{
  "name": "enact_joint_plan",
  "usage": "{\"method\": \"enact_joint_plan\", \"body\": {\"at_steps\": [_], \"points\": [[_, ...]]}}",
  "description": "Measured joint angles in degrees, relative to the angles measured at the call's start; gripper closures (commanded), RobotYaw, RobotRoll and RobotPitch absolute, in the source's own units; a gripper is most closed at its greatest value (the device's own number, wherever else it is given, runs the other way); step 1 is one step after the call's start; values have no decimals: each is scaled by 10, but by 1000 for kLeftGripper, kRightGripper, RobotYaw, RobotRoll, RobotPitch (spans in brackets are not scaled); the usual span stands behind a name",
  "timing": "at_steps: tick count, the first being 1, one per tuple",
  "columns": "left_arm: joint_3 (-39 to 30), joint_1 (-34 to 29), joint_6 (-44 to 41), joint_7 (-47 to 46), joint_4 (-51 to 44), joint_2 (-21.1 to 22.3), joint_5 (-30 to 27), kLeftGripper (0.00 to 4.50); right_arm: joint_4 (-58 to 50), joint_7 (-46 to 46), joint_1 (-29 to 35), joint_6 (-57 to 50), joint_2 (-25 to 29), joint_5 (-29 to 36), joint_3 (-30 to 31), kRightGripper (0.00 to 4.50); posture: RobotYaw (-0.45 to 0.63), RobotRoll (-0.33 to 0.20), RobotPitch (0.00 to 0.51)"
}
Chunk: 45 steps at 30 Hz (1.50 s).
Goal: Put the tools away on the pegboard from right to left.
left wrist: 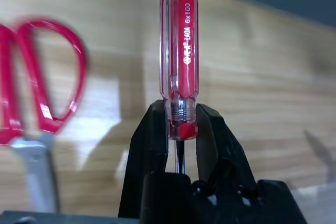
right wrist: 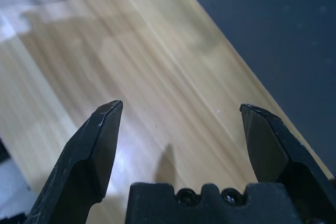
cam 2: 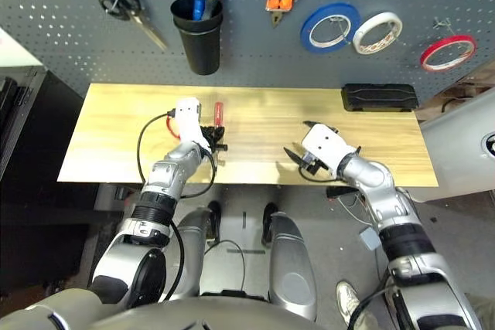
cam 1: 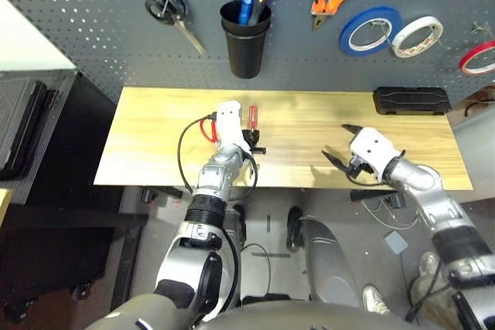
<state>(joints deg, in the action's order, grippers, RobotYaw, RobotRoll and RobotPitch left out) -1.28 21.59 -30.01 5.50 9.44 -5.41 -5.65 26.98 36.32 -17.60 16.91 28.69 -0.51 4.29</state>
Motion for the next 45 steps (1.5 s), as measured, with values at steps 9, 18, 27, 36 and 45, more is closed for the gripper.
{"method": "enact_joint_plan", "body": {"at_steps": [9, 18, 27, 36, 45], "points": [[-7, -71, 15, -13, -163, 18, -19, 3711, 95, 38, -44, 38, -29, 67, -43, 0, 291, 0, 289], [-14, -126, 54, -11, -271, 21, -64, 3711, 178, 55, -94, 75, -33, 84, -64, 0, 320, 0, 279], [-19, -108, 61, -10, -353, 36, -100, 3711, 169, 130, -95, 115, -38, 132, -88, 0, 339, 0, 275], [-28, 6, 4, -12, -413, 69, -148, 3711, 46, 239, -58, 70, 3, 245, -140, 0, 279, 0, 262], [-68, 128, -30, -19, -398, 110, -180, 3711, -87, 290, -43, -89, 58, 352, -184, 0, 232, 0, 247]]}}
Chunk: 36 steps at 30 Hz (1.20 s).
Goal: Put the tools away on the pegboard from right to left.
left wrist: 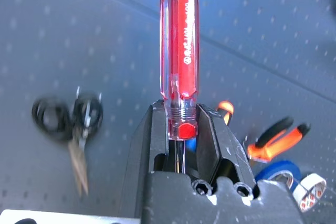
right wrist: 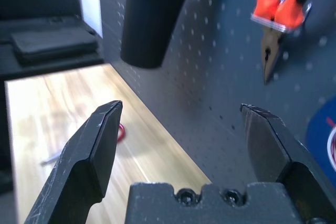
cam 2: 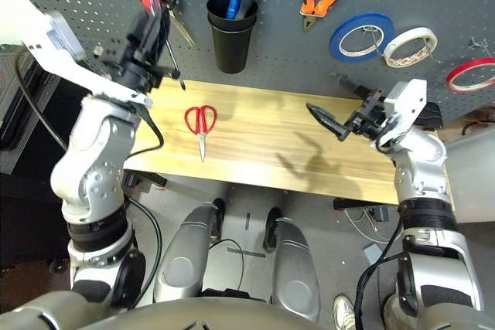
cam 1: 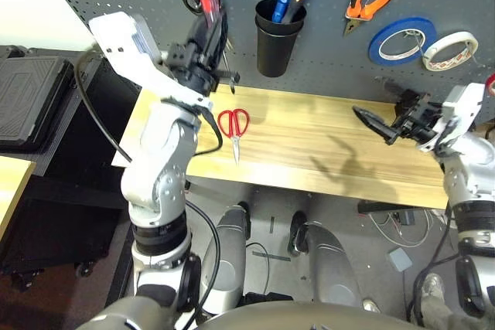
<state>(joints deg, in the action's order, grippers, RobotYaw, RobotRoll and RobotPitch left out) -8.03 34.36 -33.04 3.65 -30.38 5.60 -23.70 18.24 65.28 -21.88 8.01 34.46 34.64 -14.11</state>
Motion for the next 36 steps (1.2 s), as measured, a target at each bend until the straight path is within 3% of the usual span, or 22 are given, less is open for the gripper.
{"method": "enact_joint_plan", "body": {"at_steps": [12, 24, 36], "points": [[-11, 89, 6, 0, 91, 23, 3, 3711, -25, 26, -53, -147, 62, 50, -32, 0, 213, 0, 230], [-10, 174, 73, -2, 206, 18, 26, 3711, -27, 10, -90, -157, 45, 47, -39, 0, 203, 0, 228], [-10, 259, 149, -18, 328, -32, 41, 3711, -49, -17, -80, -142, 12, 33, -39, 0, 182, 0, 234]]}}
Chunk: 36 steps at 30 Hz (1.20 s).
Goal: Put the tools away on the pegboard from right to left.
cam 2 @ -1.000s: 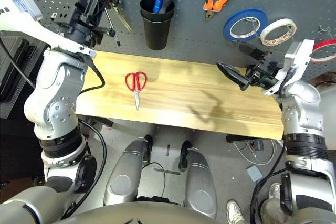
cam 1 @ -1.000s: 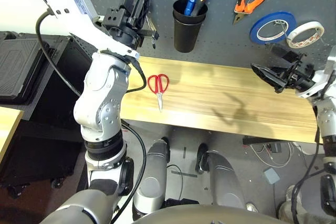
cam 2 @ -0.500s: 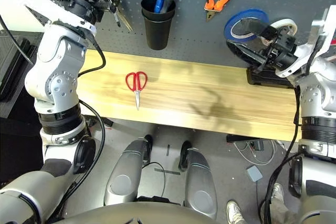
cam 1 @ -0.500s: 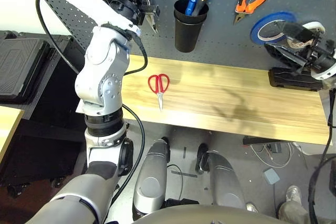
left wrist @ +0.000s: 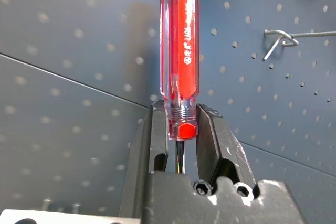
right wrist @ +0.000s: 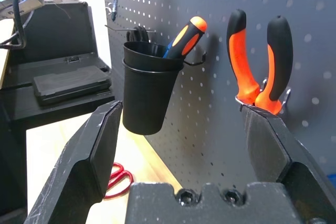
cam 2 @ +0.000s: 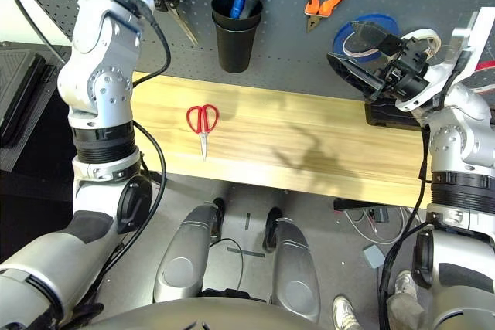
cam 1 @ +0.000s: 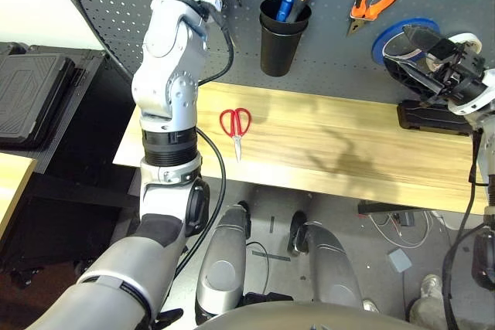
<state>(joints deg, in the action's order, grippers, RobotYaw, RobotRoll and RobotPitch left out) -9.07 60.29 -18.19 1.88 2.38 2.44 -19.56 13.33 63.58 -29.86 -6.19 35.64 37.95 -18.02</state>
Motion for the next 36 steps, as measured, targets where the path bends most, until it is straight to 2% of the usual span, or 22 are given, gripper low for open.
{"method": "enact_joint_plan", "body": {"at_steps": [6, 12, 22, 28, 36], "points": [[2, 34, 59, 2, 93, -16, 18, 3711, -13, -13, 3, 4, -10, -9, 0, 0, 165, 0, 235], [8, 37, 96, 11, 145, -25, 31, 3711, -23, -25, 11, 7, -17, -13, 0, 0, 158, 0, 236], [29, 36, 122, 22, 171, -39, 55, 3711, -26, -33, 16, 17, -28, -25, 0, 0, 153, 0, 237], [56, 2, 125, 33, 171, -43, 73, 3711, -26, -34, 16, 24, -37, -29, 1, 0, 155, 0, 236], [74, -22, 121, 49, 159, -43, 83, 715, -24, -33, 15, 32, -41, -32, 5, 0, 164, 0, 232]]}}
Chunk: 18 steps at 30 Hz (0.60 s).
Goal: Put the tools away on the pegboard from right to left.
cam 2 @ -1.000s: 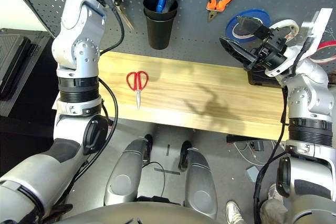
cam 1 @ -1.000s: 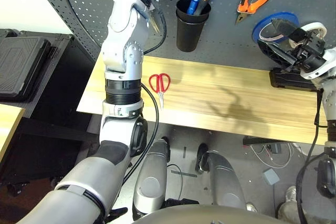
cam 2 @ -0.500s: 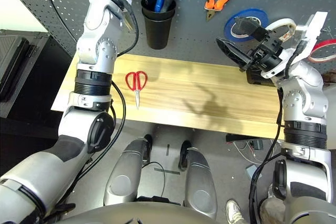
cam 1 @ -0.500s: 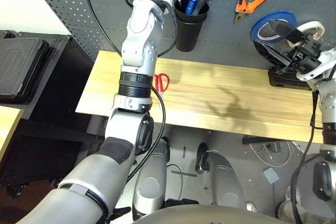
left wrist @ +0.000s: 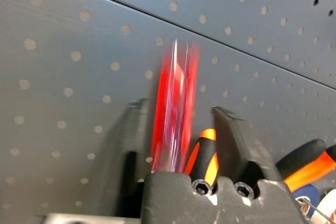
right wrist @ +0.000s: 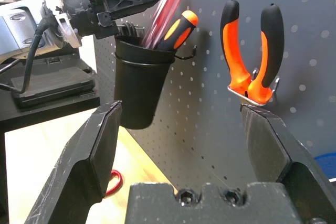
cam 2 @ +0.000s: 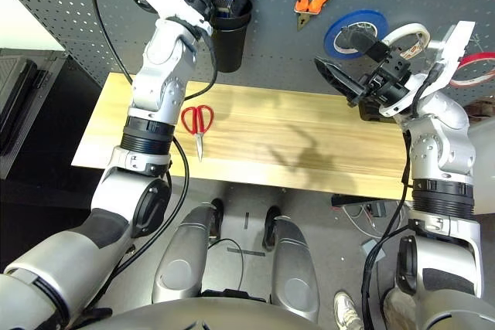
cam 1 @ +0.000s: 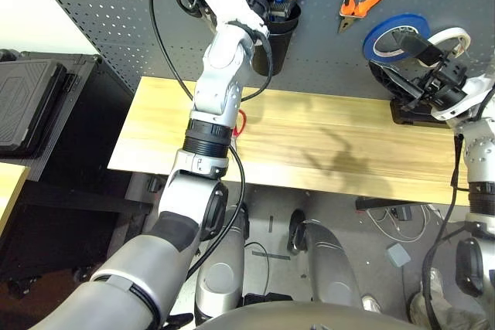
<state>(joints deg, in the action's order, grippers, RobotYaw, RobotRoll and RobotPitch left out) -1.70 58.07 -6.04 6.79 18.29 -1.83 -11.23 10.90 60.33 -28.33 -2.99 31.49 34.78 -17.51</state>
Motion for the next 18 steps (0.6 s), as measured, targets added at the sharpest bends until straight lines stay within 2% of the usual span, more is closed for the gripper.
{"method": "enact_joint_plan", "body": {"at_steps": [2, 9, 12, 18], "points": [[0, 0, -5, 1, -9, 0, 0, 25, 2, 2, 0, 2, -2, -2, 1, 0, 169, 0, 230], [-6, -3, -30, 2, -66, 10, -2, 25, 7, 8, -2, 8, -8, -4, 10, 0, 172, 0, 228], [-10, -13, -51, 0, -116, 27, -4, 25, 7, 13, -2, 11, -11, -6, 13, 0, 182, 0, 233], [-31, -70, -108, -5, -222, 74, -7, 25, 7, 20, 12, 16, -25, -11, 24, 0, 203, 0, 249]]}}
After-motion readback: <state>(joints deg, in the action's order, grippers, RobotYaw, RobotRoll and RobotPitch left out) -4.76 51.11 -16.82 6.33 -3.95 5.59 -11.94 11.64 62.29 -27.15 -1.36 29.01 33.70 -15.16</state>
